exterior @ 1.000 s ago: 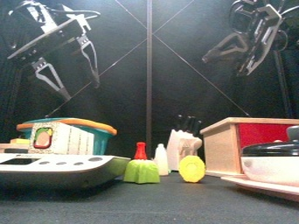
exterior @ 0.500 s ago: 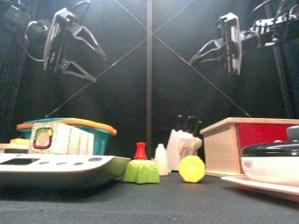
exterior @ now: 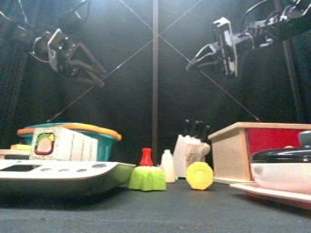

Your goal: Grab cleaver

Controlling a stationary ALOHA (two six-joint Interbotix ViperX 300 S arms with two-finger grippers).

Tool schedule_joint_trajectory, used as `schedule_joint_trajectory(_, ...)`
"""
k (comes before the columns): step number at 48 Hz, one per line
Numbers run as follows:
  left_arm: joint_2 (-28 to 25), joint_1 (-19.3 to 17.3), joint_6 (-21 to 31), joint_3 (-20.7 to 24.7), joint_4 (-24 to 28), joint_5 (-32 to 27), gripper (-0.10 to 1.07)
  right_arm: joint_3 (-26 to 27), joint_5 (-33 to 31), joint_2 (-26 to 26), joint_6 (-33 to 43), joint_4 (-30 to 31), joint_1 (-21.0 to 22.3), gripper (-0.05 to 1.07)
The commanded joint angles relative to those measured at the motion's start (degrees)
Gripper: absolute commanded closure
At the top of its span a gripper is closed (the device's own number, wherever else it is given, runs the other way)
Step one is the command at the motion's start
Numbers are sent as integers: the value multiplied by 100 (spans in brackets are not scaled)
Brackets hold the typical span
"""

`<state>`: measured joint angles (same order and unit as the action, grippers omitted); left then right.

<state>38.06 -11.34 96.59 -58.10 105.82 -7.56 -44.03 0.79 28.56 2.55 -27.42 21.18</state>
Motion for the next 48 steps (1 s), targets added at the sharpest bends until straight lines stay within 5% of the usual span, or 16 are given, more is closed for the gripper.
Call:
schedule_joint_trajectory(1,0,-9,-44,202,-35,-123,-5,272,-97,-53,-9,-79,105,82)
schedule_joint_trajectory(23,35,0,-26,0,-272,-255,-5,1248,-1072,-896,9,-352,483,48)
schedule_joint_trajectory(36,44,0,-26,-114,-492,-571,-5,1969,-2312,-1424,123,-290,993,47)
schedule_joint_trajectory(48,44,0,-26,-167,-554,-598,-5,2672,-3964,-1740,1362,1107,1178,46)
